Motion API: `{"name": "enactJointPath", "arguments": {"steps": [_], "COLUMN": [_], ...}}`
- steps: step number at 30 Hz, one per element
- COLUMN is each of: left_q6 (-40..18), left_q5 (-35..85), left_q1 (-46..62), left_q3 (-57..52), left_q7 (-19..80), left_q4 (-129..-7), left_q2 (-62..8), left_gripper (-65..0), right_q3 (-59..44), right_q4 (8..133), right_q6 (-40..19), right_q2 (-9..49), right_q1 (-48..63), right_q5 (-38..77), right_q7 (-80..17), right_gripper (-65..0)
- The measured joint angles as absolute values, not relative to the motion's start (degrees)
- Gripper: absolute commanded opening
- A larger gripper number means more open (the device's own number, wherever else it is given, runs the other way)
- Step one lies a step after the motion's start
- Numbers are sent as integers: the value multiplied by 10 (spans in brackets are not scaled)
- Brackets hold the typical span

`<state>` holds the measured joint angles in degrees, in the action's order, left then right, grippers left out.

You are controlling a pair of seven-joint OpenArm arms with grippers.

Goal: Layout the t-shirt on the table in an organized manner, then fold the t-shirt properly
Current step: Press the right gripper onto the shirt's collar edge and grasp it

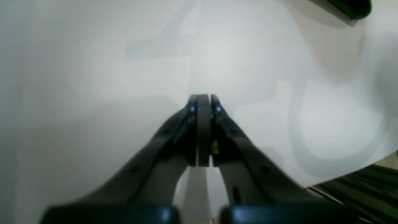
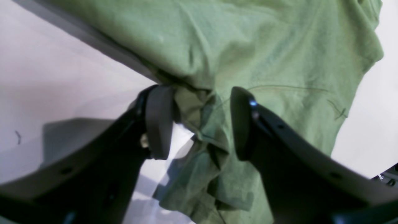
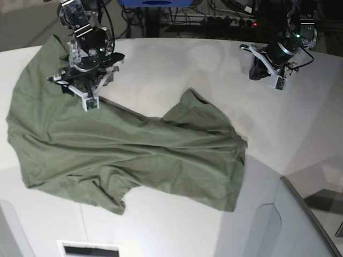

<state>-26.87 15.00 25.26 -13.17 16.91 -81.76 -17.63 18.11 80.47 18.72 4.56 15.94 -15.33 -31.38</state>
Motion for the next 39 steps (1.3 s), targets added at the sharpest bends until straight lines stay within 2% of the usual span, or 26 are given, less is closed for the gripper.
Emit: {"name": "enactJointPath", "arguments": {"steps": [5, 7, 11, 16, 20, 29, 31, 37, 39], "left_q6": [-269, -269, -269, -269, -269, -269, -269, -269, -269], "left_q5": [150, 150, 150, 150, 150, 150, 150, 150, 150], "left_q1": [253, 252, 253, 252, 252, 253, 253, 252, 252], "left_q3": [-131, -131, -131, -131, -130, -130, -130, -130, -130], "left_q7": [169, 169, 169, 169, 169, 169, 169, 169, 169], "left_q4": [-818, -818, -818, -818, -819, -819, -819, -819, -819], "left_q2": [-176, -176, -176, -176, -175, -176, -176, -176, -176], "left_gripper": [-650, -650, -650, -650, -650, -650, -650, -650, -650], "right_q3": [181, 182, 182, 182, 182, 182, 182, 182, 182], "right_q4": [822, 829, 826, 824, 824, 848, 865, 880, 877], "right_q6": [185, 185, 174, 175, 173, 167, 165, 166, 166], "right_q2": [45, 44, 34, 30, 30, 35, 36, 36, 36], "right_q1": [181, 193, 189, 190, 190, 201, 214, 214, 211], "right_q5": [-148, -148, -135, -139, -135, -126, -122, -122, -123], "right_q7": [-308, -303, -312, -315, -315, -334, -347, -351, -345], "right_gripper": [-323, -350, -578, -569, -650, -645, -599, -273, -248]}}
